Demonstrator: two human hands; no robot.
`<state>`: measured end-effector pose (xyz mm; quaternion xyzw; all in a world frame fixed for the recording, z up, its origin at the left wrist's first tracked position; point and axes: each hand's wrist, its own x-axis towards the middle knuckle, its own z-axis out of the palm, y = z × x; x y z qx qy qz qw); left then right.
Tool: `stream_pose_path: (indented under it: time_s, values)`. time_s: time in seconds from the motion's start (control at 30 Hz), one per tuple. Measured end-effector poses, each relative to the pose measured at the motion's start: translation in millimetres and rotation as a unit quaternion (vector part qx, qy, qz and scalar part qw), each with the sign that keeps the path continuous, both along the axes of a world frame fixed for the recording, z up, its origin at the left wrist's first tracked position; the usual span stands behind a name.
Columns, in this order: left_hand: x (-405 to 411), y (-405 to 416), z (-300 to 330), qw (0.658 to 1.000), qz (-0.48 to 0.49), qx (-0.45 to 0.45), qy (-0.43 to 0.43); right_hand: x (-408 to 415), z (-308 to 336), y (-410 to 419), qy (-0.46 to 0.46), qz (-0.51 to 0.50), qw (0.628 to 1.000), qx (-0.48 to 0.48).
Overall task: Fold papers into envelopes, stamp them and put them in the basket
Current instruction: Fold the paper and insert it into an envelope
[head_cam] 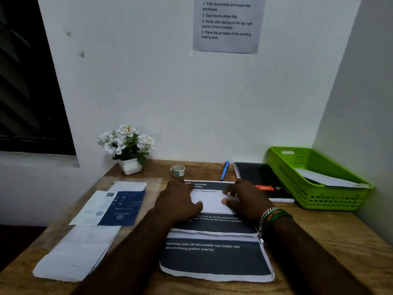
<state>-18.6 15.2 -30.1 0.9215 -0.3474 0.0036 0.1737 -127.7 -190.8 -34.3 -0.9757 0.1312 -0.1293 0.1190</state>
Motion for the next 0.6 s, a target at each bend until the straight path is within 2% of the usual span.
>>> stream_pose_path:
  time_s: [0.2, 0.37, 0.5, 0.6]
  values:
    - [-4, -1, 4, 1.0, 0.012, 0.007, -0.019, -1, -4, -2, -0.029, 0.013, 0.998, 0.051]
    - [-5, -2, 7, 0.998, 0.012, -0.054, -0.029, -2, 0, -6, -0.105, 0.035, 0.986, 0.126]
    - [-8, -10, 3, 0.989, -0.038, -0.117, -0.086, -2, 6, -2, -0.133, 0.054, 0.976, 0.163]
    - [-12, -16, 2, 0.98, -0.06, -0.174, -0.073, -2, 7, 1, -0.154, 0.065, 0.967, 0.19]
